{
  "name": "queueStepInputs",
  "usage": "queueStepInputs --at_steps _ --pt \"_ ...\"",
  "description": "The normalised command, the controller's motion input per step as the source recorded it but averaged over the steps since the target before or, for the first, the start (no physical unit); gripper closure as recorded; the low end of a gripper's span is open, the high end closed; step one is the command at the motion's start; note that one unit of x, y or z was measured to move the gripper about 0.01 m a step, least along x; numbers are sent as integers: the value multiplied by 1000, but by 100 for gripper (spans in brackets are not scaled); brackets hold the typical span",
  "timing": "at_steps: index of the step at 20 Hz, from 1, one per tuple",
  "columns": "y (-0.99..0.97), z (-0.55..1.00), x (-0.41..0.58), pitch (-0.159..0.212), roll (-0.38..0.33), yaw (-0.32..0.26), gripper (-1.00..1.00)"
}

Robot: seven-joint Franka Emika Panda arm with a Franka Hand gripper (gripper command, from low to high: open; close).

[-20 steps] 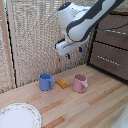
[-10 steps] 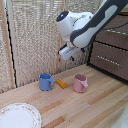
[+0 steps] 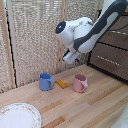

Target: Please adjust your gripper to match the height of the lower drawer handle. Progress your gripper onward until it happens to touch the drawer handle. Now, firmly take hold of it with your gripper, then steadily retract it to swing the drawer wide open.

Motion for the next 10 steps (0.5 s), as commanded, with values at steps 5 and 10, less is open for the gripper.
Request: queueStepInputs --at_steps 5,10 --pt "-357 -70 -37 2 -285 153 -100" --pt "-522 -68 -145 0 -231 125 -100"
